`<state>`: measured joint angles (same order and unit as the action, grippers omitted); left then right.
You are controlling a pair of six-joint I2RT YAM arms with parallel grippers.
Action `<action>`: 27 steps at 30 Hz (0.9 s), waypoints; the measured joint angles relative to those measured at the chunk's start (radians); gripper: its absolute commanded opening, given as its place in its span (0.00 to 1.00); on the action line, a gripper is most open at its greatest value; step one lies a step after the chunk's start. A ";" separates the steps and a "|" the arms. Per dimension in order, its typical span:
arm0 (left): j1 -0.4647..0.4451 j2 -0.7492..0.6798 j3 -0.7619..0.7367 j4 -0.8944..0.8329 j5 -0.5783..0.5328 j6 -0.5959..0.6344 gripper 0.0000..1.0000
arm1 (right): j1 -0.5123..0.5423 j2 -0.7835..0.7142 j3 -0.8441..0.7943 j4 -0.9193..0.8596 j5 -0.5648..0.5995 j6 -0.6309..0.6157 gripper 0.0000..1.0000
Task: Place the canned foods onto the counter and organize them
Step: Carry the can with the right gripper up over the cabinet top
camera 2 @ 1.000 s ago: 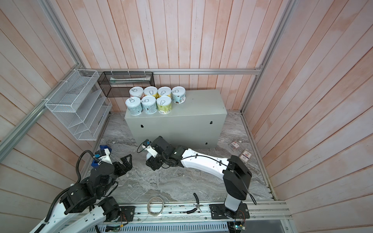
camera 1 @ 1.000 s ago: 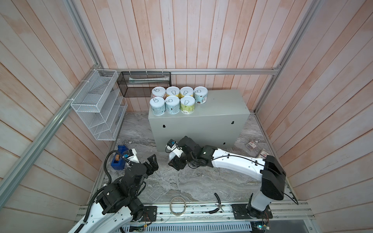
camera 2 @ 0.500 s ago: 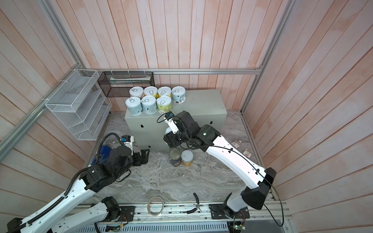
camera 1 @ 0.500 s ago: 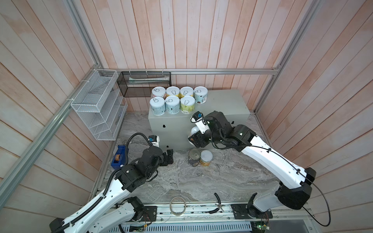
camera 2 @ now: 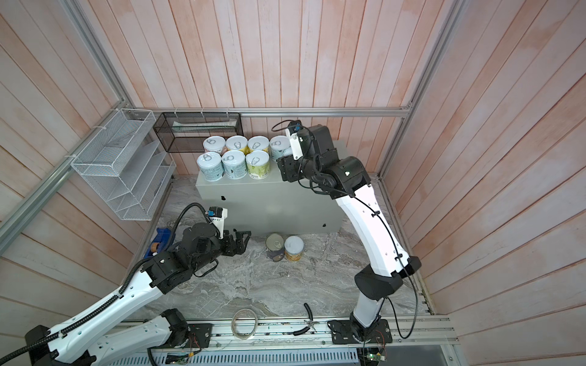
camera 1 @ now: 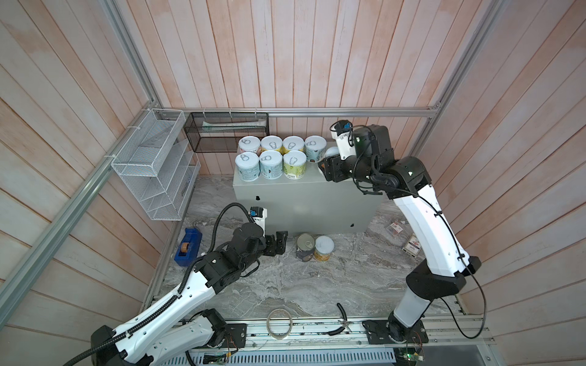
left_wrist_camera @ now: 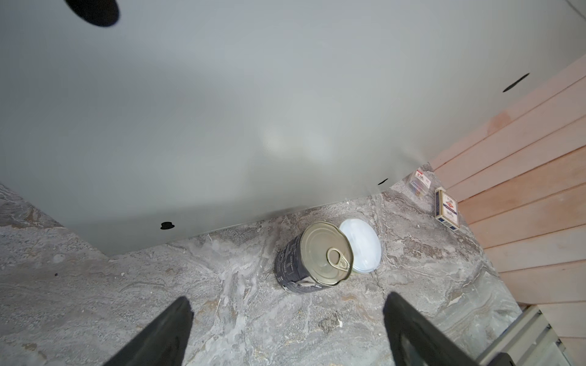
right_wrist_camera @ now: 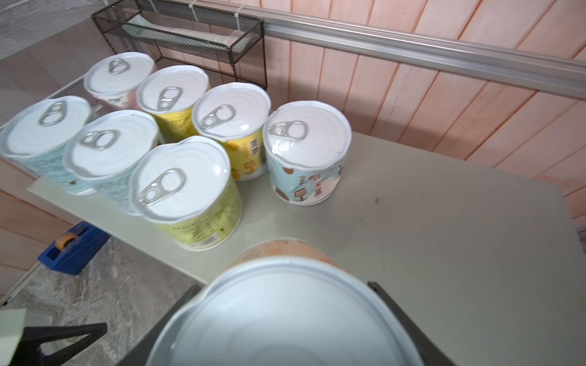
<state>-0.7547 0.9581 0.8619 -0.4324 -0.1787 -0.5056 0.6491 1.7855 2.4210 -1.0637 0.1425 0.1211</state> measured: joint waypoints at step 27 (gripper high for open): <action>0.000 0.005 -0.078 0.085 0.037 -0.018 0.95 | -0.024 0.148 0.085 -0.029 -0.037 -0.028 0.65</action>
<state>-0.7547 0.9634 0.7841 -0.3477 -0.1417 -0.5236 0.6247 1.9339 2.5057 -1.0927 0.1055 0.0929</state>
